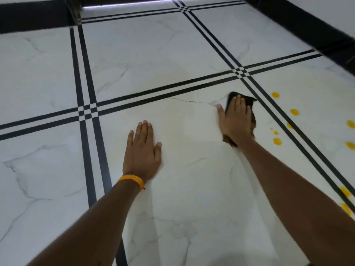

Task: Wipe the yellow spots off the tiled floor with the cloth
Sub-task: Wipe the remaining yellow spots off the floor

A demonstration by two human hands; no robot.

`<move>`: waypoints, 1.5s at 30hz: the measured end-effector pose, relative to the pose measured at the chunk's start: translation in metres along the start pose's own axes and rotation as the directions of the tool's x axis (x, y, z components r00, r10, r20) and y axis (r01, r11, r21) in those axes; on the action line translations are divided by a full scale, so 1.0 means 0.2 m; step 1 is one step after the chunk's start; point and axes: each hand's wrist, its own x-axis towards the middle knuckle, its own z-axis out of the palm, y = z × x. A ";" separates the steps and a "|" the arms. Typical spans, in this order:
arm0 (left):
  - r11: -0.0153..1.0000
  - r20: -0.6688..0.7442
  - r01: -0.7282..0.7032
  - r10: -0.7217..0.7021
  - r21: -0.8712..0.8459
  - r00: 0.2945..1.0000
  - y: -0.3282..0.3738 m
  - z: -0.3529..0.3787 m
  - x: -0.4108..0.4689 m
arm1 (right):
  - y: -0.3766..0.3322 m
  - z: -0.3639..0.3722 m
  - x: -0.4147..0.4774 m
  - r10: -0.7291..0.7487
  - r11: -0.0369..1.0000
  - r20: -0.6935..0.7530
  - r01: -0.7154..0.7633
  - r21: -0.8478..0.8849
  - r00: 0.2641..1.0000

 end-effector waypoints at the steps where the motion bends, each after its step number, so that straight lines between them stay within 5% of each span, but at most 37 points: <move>1: 1.000 -0.001 -0.002 0.002 -0.002 1.000 0.00 0.00 0.00 | -0.10 0.02 -0.01 -0.026 1.000 -0.011 0.026 -0.007 1.000; 3: 1.000 -0.002 -0.005 0.005 -0.013 1.000 0.00 0.00 0.00 | -0.31 0.11 -0.22 -0.225 0.974 -0.024 0.224 -0.019 0.974; 5: 1.000 0.001 -0.014 0.014 -0.015 1.000 -0.01 0.00 0.00 | -0.36 0.16 -0.61 -0.507 0.862 0.028 0.507 -0.008 0.862; 7: 1.000 0.001 -0.017 0.017 -0.017 1.000 -0.02 -0.01 0.00 | -0.19 0.13 -0.88 -0.627 0.777 0.129 0.628 0.040 0.768; 9: 1.000 -0.003 -0.016 0.016 -0.019 1.000 -0.01 -0.01 0.00 | 0.07 0.09 -0.85 -0.557 0.830 0.036 0.557 -0.022 0.830; 11: 1.000 -0.016 -0.016 0.015 -0.010 1.000 -0.01 0.00 0.00 | 0.28 0.04 -0.65 -0.340 0.940 -0.078 0.334 -0.076 0.937; 14: 1.000 -0.007 -0.016 0.016 0.004 1.000 -0.01 0.00 0.00 | 0.28 0.01 -0.43 -0.117 0.990 -0.006 0.117 -0.077 0.993; 16: 1.000 0.007 -0.014 0.014 0.012 1.000 0.00 0.00 0.01 | 0.18 0.04 -0.49 -0.155 0.984 0.002 0.155 -0.084 0.988; 19: 0.995 0.019 -0.011 0.009 0.100 1.000 -0.01 -0.02 0.02 | 0.24 0.08 -0.84 -0.405 0.912 0.029 0.406 -0.064 0.914; 21: 0.988 0.017 0.018 -0.021 0.156 1.000 0.03 -0.03 0.00 | 0.45 0.05 -1.00 -0.406 0.911 0.062 0.409 -0.054 0.912; 24: 0.997 -0.048 0.008 -0.004 0.070 0.999 0.31 -0.02 -0.07 | 0.83 -0.01 -0.95 -0.109 0.992 -0.049 0.106 -0.064 0.993; 27: 0.982 -0.045 -0.171 0.168 -0.079 0.985 0.75 0.10 -0.10 | 0.96 -0.04 -0.80 0.152 0.988 -0.070 -0.153 -0.012 0.986; 33: 0.968 0.119 -0.246 0.249 -0.047 0.961 1.17 0.27 -0.12 | 1.03 -0.02 -1.15 -0.181 0.983 0.023 0.181 -0.027 0.983; 38: 0.966 0.078 -0.260 0.258 0.012 0.963 1.18 0.31 -0.13 | 1.48 -0.10 -0.90 0.206 0.978 -0.080 -0.209 -0.028 0.975; 41: 0.962 0.060 -0.272 0.270 0.015 0.961 1.17 0.31 -0.13 | 1.47 -0.11 -0.71 0.363 0.932 -0.075 -0.363 0.013 0.929; 43: 0.962 0.067 -0.274 0.274 -0.015 0.959 1.16 0.31 -0.13 | 1.32 -0.10 -0.72 0.286 0.958 -0.056 -0.287 0.003 0.956; 45: 0.960 0.069 -0.277 0.279 -0.028 0.958 1.15 0.31 -0.13 | 1.20 -0.07 -0.88 0.056 0.998 -0.012 -0.057 -0.029 0.998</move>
